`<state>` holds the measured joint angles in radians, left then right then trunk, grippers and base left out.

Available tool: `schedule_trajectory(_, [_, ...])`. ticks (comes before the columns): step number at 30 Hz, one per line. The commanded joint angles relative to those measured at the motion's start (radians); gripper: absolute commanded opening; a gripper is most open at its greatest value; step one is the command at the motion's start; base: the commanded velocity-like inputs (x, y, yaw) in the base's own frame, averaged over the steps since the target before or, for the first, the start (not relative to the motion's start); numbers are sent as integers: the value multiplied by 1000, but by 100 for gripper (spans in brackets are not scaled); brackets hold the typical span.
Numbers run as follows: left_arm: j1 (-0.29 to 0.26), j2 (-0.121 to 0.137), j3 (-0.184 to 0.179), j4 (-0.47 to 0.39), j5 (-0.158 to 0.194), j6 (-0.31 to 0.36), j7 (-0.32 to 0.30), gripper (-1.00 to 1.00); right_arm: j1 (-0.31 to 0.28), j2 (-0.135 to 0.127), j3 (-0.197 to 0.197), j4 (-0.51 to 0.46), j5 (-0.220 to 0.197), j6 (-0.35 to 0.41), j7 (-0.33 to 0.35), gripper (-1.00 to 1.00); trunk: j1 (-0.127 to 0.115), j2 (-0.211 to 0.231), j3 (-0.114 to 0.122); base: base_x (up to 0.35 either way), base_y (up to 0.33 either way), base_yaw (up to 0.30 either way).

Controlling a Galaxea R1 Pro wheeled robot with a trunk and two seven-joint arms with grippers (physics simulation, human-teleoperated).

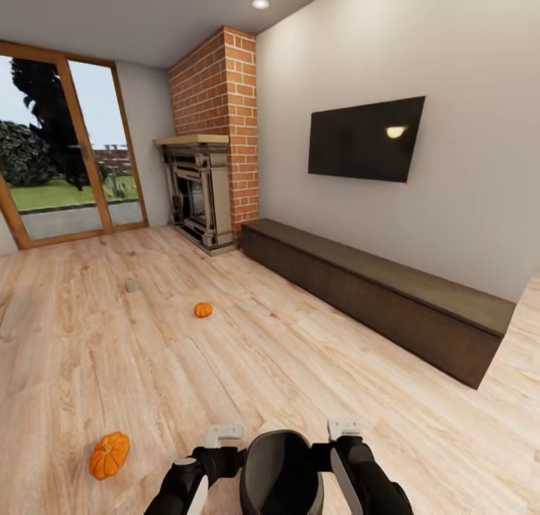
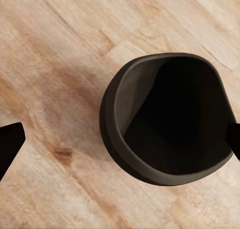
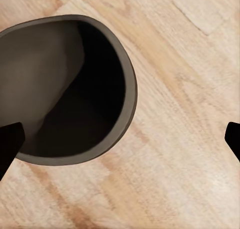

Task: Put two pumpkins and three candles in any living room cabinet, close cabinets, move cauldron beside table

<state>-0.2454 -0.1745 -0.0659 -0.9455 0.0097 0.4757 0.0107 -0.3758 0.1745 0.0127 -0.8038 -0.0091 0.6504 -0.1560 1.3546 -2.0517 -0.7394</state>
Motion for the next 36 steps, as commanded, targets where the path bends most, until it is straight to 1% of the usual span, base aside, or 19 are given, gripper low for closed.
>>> schedule_trajectory(1, [0,0,0,0,0,-3,0,100,0,0,0,0,0,-1,0,100,4,-7,-3,0,0,0])
schedule_trajectory(7, [0,0,0,2,0,-18,0,100,0,0,0,0,1,-4,0,100,27,-49,-22,0,0,0])
schedule_trajectory(21, [0,0,1,4,0,-22,9,100,0,0,4,0,4,-6,1,100,81,-147,-66,0,0,0])
schedule_trajectory(28, [0,0,2,4,1,-25,60,100,0,0,4,0,4,-6,1,100,107,-196,-88,0,0,0])
schedule_trajectory(32, [0,0,1,18,1,-70,90,100,0,0,4,0,4,-6,1,100,123,-224,-100,0,0,0])
schedule_trajectory(36, [0,0,0,37,1,-83,116,100,0,0,4,0,4,-16,1,100,138,-252,-113,0,0,0])
